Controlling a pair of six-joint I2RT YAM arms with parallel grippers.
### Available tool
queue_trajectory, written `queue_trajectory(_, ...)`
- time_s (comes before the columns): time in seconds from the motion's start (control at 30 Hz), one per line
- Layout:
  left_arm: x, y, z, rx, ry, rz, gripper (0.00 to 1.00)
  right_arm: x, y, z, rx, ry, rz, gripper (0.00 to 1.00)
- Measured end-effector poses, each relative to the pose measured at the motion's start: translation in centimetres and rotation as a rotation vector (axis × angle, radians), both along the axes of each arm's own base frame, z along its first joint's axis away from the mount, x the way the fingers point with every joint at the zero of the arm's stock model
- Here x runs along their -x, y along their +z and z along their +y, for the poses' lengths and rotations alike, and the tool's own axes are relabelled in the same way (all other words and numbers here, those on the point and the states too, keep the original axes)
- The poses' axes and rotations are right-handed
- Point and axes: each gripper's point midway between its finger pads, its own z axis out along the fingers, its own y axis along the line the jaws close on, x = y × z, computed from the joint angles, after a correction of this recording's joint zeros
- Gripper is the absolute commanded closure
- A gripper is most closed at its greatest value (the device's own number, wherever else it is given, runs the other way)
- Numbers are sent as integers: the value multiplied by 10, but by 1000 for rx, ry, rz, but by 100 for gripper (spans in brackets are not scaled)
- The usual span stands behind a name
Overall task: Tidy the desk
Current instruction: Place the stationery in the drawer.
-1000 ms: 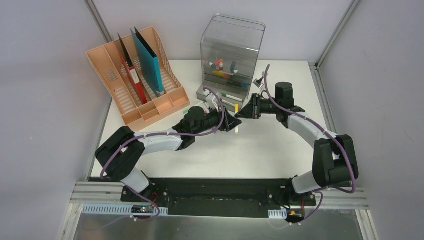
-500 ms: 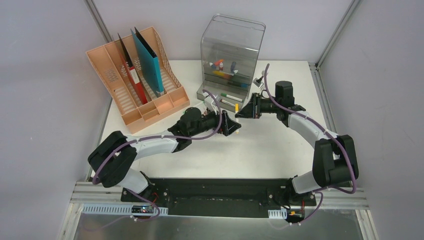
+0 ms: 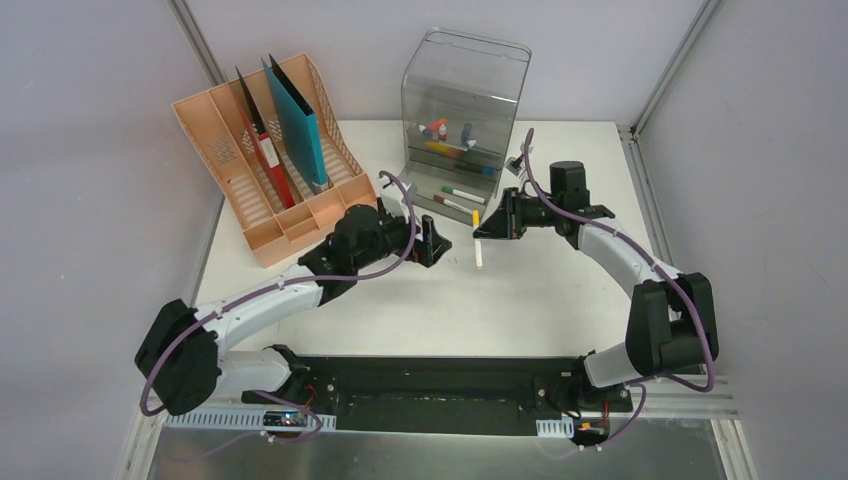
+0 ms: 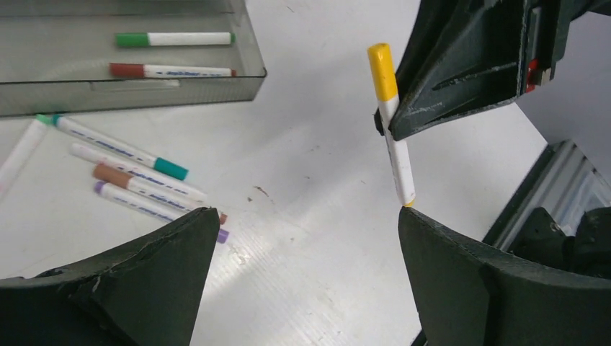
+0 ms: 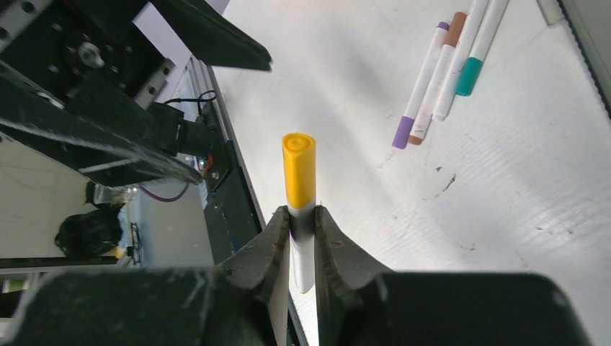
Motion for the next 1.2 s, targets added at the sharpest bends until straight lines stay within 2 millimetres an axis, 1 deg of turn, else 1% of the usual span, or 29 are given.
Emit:
queue_trajectory(0.07,-2,5,11,-49,31,-2,1,0,-2,-2,24,2,-23,100)
queue_trajectory(0.13,-1,15,19,-82,48,-11,1,0,-1,-5,49,6,-52,100)
queue_trajectory(0.3,5,33,31,-181,29,-26,1,2,5,-12,106,16,-145,100)
queue_trajectory(0.43,5,41,44,-286,23,-55,1,1,10,-18,155,25,-209,100)
queue_trajectory(0.5,4,36,51,-340,27,-70,1,-3,13,-21,185,23,-241,99)
queue_trajectory(0.63,5,12,67,-451,24,-72,1,-13,19,-28,256,17,-318,94)
queue_trajectory(0.7,9,1,73,-496,8,-60,1,-19,22,-31,311,23,-377,93)
queue_trajectory(0.77,11,-1,76,-514,-3,-62,1,-28,29,-30,374,42,-443,91)
queue_trajectory(0.87,13,4,78,-513,-5,-83,1,-50,40,-22,475,77,-570,91)
queue_trajectory(0.93,13,8,79,-509,-5,-98,1,-64,43,-15,548,103,-643,91)
queue_trajectory(1.03,12,11,81,-517,0,-115,1,-87,39,-3,657,139,-721,90)
queue_trajectory(1.13,10,10,84,-530,11,-120,1,-105,24,8,784,187,-777,88)
queue_trajectory(1.2,9,10,86,-543,19,-126,1,-112,14,14,855,220,-803,88)
